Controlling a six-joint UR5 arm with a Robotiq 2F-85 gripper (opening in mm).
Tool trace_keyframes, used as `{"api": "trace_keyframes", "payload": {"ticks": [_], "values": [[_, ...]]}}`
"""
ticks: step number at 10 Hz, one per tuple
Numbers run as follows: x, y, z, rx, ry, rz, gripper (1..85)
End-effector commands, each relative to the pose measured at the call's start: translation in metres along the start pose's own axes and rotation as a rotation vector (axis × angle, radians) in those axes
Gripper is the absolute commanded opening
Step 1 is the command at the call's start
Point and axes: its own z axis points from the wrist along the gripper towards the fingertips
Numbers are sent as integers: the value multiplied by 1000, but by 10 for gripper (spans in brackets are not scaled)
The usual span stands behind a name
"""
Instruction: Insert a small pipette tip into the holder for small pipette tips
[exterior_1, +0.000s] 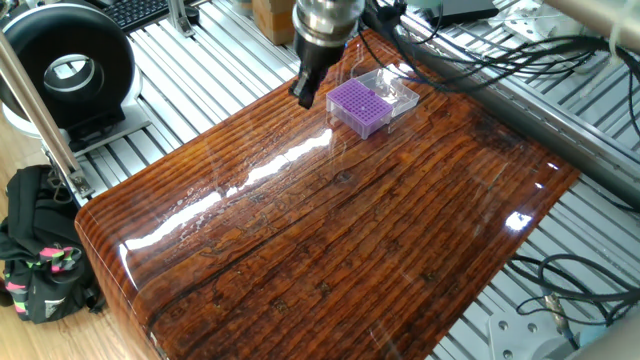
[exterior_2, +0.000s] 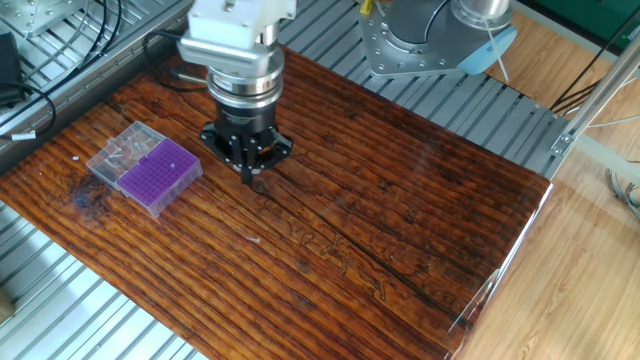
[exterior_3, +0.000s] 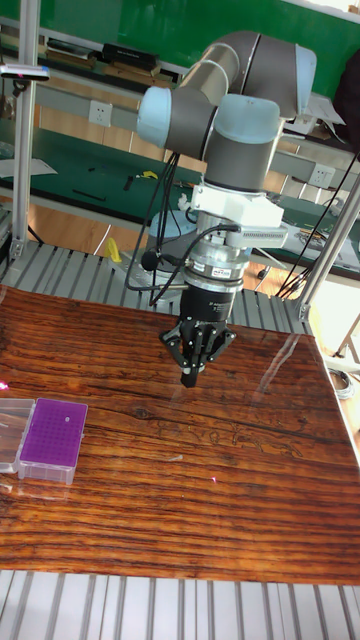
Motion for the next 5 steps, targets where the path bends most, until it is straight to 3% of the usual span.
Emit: {"api": "trace_keyframes", "payload": {"ticks": [1,4,5], "values": [[0,12,7,8,-38,-76,10],[6,17,6,2,-16,-148,10],[12,20,4,-6,19,-135,10]]}}
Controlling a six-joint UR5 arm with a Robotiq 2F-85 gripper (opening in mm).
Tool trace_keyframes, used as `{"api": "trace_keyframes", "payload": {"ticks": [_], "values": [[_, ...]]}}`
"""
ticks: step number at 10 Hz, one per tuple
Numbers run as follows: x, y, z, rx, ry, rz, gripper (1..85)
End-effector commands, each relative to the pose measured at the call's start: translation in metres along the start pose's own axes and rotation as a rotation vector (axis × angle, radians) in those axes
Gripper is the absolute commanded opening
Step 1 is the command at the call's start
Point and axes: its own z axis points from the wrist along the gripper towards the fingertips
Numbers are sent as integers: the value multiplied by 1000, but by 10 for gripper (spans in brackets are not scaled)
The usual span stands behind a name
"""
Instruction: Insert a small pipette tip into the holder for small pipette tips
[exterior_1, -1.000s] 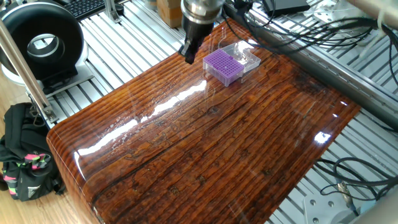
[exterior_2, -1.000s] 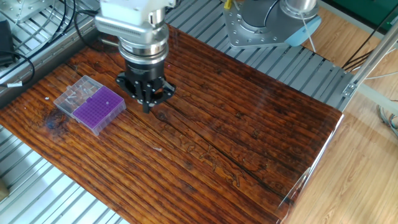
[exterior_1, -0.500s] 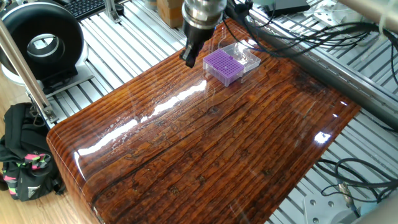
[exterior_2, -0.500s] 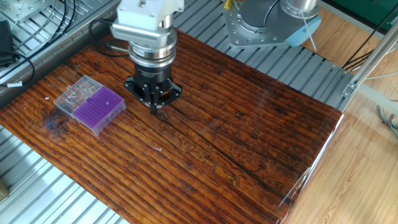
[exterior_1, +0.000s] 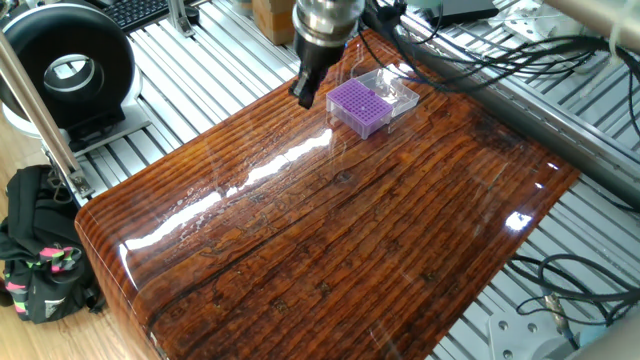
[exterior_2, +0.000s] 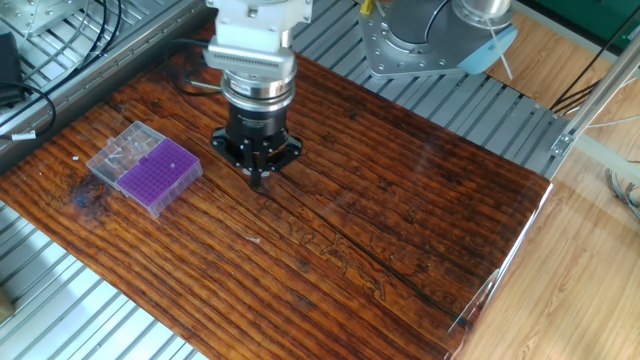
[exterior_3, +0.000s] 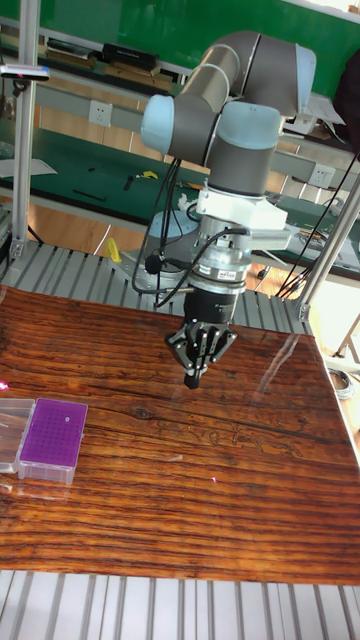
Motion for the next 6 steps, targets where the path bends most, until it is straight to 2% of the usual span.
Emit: {"api": "trace_keyframes", "payload": {"ticks": [1,3,4,6], "values": [[13,4,-5,5,70,-25,10],[32,-4,-10,40,155,-33,10],[36,-2,-9,29,165,-36,10],[34,16,-12,-33,169,-1,10]]}}
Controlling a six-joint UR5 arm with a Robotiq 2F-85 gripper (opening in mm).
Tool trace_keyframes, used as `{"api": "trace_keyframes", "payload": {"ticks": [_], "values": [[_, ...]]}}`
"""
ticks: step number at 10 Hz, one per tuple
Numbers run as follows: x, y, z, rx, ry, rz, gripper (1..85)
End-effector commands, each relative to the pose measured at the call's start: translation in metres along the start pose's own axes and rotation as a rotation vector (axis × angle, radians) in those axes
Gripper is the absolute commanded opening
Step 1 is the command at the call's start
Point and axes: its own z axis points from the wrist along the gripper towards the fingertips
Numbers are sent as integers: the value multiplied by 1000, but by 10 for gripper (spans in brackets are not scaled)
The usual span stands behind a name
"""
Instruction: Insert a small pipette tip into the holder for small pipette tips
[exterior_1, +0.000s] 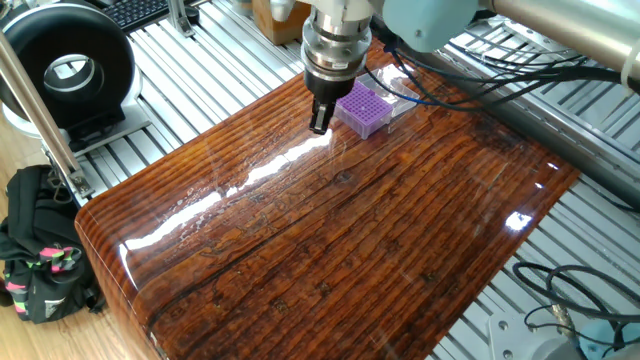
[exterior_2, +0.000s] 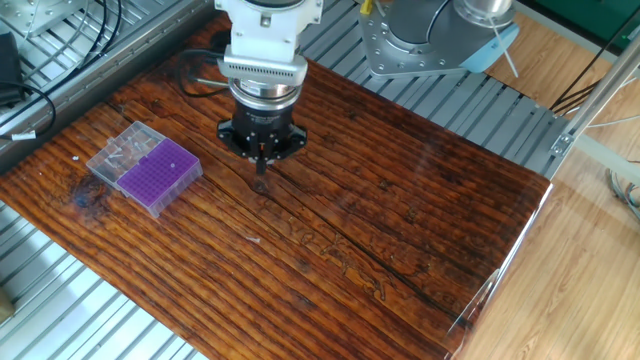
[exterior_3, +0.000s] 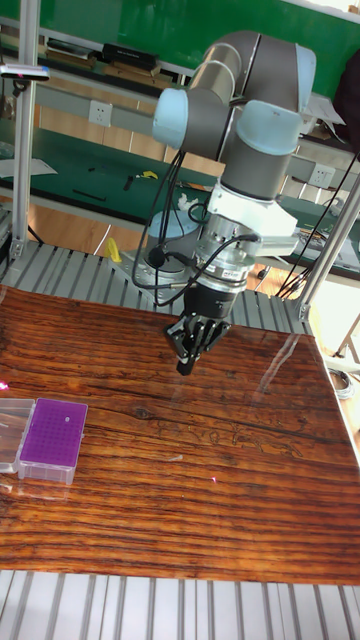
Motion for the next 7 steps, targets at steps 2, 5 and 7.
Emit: {"api": "trace_keyframes", "payload": {"ticks": [2,5,7], "values": [[10,16,-4,-53,46,36,10],[6,21,1,-81,11,40,10],[4,31,0,-118,1,7,10]]}}
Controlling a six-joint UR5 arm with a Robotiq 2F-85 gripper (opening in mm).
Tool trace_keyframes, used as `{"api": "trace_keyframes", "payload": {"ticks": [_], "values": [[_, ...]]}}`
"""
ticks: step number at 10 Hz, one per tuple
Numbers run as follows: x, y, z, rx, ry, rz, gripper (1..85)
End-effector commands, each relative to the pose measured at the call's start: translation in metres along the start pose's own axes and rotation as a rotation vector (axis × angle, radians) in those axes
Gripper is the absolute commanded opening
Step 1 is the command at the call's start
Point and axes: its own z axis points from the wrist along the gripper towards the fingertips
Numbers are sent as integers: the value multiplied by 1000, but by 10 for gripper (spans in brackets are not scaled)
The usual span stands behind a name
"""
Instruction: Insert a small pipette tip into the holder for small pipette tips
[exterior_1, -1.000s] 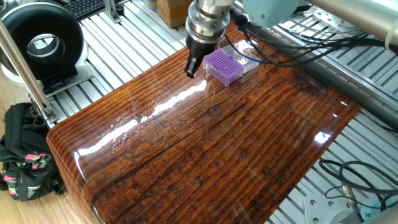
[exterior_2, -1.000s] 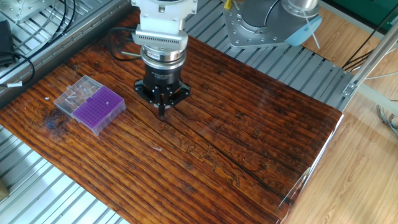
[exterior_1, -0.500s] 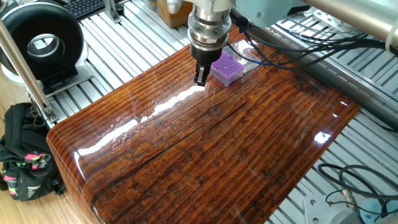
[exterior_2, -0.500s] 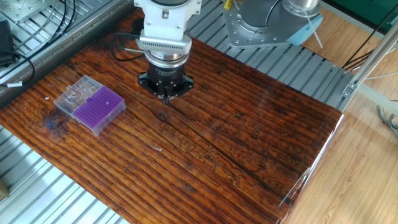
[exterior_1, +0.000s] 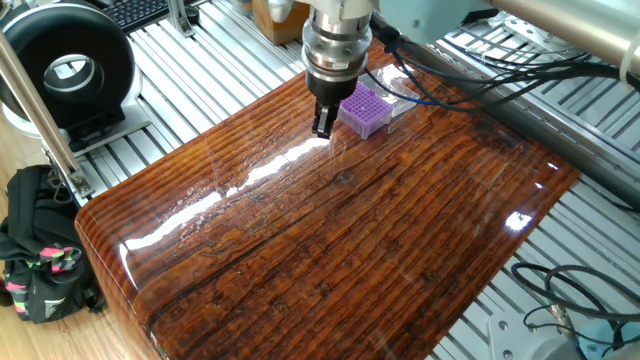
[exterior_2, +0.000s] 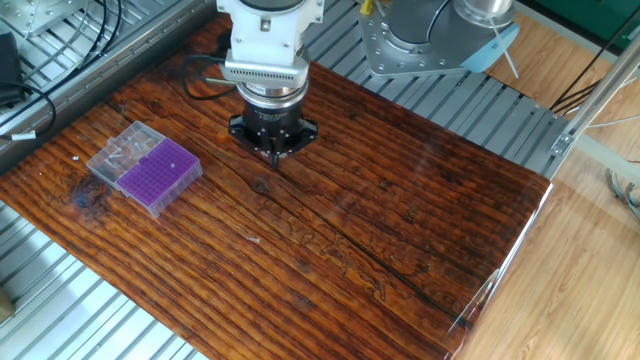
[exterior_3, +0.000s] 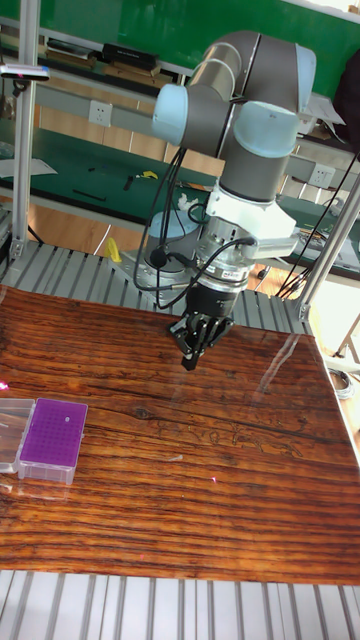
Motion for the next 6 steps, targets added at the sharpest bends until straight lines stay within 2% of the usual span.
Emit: {"api": "trace_keyframes", "payload": {"ticks": [1,2,3,4,5,6], "values": [[6,4,0,-21,15,-111,10],[24,-8,-1,19,88,-178,10],[48,-25,-5,75,189,-205,10],[65,-44,-11,135,267,-253,10],[85,-49,-19,138,357,-303,10],[75,-60,-18,180,328,-339,10]]}}
